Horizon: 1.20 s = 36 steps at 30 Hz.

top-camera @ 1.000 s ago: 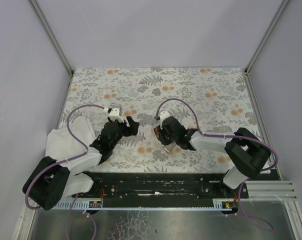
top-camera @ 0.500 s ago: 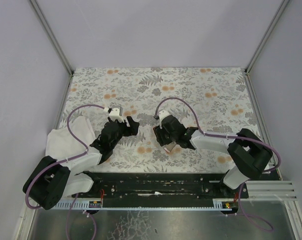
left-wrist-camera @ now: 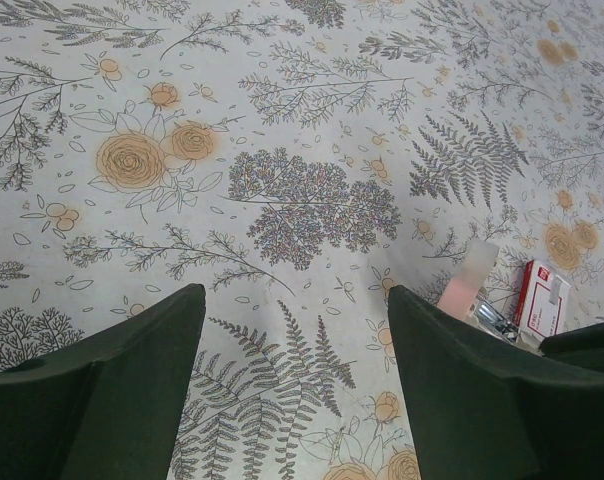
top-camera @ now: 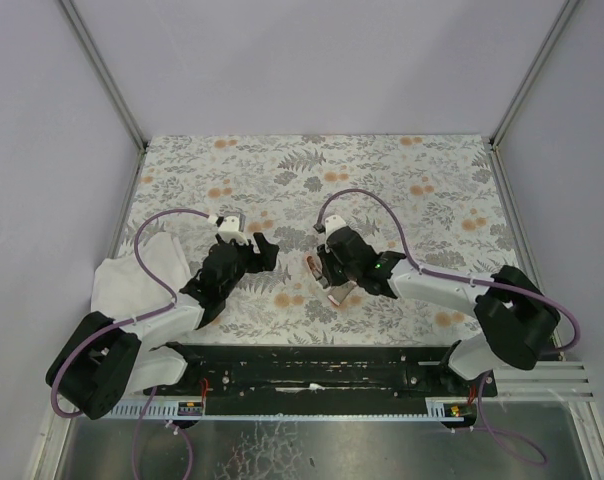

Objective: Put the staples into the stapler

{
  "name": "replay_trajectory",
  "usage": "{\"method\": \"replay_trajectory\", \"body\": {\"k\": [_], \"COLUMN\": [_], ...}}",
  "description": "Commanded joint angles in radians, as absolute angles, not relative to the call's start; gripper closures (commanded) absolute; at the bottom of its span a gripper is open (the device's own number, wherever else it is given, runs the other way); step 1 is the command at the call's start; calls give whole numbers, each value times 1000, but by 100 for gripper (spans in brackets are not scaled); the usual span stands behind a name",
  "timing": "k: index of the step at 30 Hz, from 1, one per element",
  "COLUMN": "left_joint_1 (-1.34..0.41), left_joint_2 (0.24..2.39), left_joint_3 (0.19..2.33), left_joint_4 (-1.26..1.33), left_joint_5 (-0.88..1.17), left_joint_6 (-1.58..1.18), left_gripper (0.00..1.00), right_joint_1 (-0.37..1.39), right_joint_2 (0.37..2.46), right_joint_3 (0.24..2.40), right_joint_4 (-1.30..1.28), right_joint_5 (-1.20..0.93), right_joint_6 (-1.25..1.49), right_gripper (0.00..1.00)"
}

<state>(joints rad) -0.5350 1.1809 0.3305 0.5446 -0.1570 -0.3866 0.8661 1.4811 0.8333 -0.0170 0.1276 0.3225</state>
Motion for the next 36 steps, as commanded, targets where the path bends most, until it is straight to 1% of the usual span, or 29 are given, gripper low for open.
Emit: {"method": "replay_trajectory", "body": {"k": [1, 8, 20, 30, 34, 36], "left_joint_1": [-537, -538, -537, -537, -537, -538], "left_joint_2": [1183, 1183, 1195, 1200, 1197, 1192], "left_joint_3": [353, 357, 363, 365, 364, 360], "left_joint_4": [571, 567, 564, 563, 563, 563], "left_joint_5": [-157, -156, -153, -150, -153, -157], "left_joint_6": [-378, -379, -380, -382, -382, -380], "left_gripper": [27, 27, 27, 27, 27, 27], "right_joint_1": [876, 876, 875, 875, 875, 875], "right_joint_2": [1542, 1619, 1657, 1641, 1616, 1581], "right_joint_3": [877, 910, 909, 908, 929, 934], "right_joint_4": [8, 25, 35, 19, -21, -47], "right_joint_5": [112, 113, 119, 121, 134, 147], "right_joint_6": [353, 351, 351, 334, 320, 317], "right_gripper": [76, 83, 93, 92, 87, 83]}}
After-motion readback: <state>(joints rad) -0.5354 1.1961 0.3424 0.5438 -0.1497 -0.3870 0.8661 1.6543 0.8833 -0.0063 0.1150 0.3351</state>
